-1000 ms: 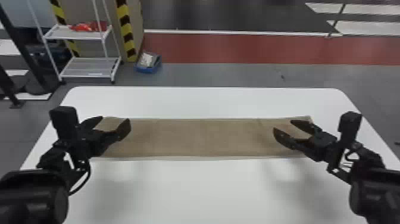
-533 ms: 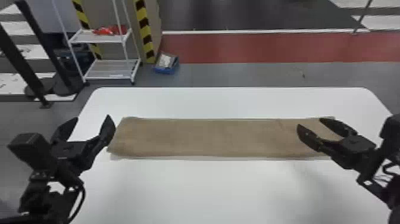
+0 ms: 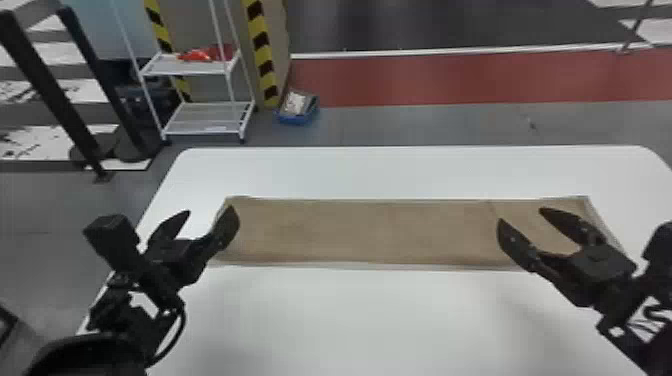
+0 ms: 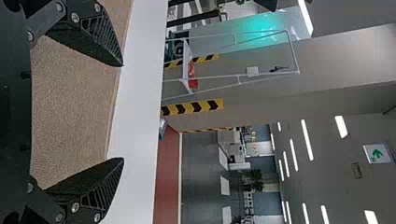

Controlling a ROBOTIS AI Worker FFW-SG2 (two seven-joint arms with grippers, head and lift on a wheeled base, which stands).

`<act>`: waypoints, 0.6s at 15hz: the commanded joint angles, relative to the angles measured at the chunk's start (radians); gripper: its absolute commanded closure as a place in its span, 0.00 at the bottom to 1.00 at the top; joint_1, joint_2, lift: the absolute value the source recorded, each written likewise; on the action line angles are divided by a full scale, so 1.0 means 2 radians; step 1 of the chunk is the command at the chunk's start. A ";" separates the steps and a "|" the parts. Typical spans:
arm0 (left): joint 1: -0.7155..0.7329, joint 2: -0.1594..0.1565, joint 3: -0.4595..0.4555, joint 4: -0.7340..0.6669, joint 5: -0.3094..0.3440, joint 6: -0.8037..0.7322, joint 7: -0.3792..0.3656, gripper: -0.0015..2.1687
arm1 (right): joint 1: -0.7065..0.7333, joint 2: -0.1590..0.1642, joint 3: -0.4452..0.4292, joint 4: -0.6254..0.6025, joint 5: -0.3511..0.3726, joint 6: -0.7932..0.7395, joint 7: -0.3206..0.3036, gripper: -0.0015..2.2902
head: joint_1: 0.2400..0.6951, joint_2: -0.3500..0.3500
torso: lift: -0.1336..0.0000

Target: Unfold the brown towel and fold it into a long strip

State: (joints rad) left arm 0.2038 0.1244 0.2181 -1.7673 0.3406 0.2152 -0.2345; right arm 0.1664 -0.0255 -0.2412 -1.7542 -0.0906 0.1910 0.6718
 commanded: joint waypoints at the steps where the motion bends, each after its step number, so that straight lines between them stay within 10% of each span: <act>1: -0.067 0.009 0.001 0.066 -0.005 0.056 -0.015 0.07 | 0.008 0.000 -0.001 -0.002 0.002 -0.002 -0.001 0.08 | 1.00 0.64 | 0.15; 9: -0.102 0.041 0.002 0.101 -0.011 0.151 -0.040 0.07 | 0.016 -0.003 -0.007 -0.005 0.008 -0.002 -0.002 0.08 | 1.00 0.63 | 0.15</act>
State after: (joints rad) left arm -0.0019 0.1957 0.2221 -1.5641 0.3223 0.5055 -0.3099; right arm 0.1995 -0.0289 -0.2571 -1.7679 -0.0766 0.1872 0.6673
